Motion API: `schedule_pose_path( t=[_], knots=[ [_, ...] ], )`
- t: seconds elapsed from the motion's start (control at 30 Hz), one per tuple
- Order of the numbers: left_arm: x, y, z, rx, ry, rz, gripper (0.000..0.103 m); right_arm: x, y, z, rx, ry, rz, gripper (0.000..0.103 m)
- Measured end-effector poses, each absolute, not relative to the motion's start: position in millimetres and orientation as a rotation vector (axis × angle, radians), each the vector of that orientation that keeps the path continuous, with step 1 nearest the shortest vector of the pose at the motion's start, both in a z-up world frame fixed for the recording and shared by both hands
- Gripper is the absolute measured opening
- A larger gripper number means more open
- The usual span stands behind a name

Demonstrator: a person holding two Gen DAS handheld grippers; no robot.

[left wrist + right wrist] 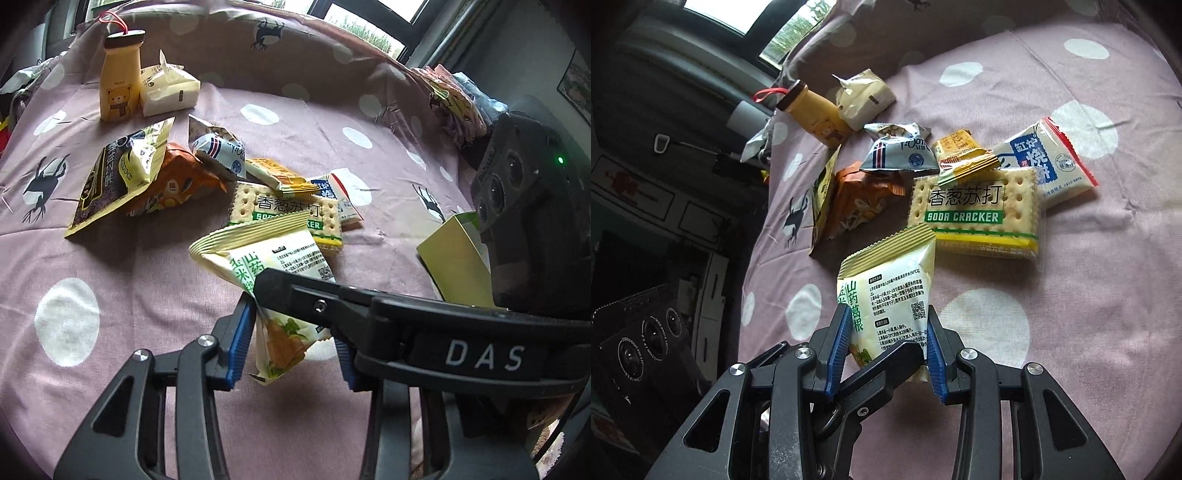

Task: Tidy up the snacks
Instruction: 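Grasp the white-green yam snack bag with the right tool and lift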

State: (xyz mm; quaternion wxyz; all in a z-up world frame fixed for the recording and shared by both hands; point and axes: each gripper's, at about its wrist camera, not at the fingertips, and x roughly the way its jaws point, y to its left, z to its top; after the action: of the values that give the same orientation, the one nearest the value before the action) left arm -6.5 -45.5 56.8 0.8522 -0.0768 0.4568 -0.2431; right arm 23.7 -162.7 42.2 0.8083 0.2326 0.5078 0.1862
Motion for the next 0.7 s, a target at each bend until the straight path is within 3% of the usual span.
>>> schedule_pose_path(
  t=[0.7],
  knots=[
    [-44.6,-45.6,111.2,-0.097,0.789,-0.523,0.039,-16.4,-159.1,99.7,0.477,0.910,0.418,0.041]
  ],
)
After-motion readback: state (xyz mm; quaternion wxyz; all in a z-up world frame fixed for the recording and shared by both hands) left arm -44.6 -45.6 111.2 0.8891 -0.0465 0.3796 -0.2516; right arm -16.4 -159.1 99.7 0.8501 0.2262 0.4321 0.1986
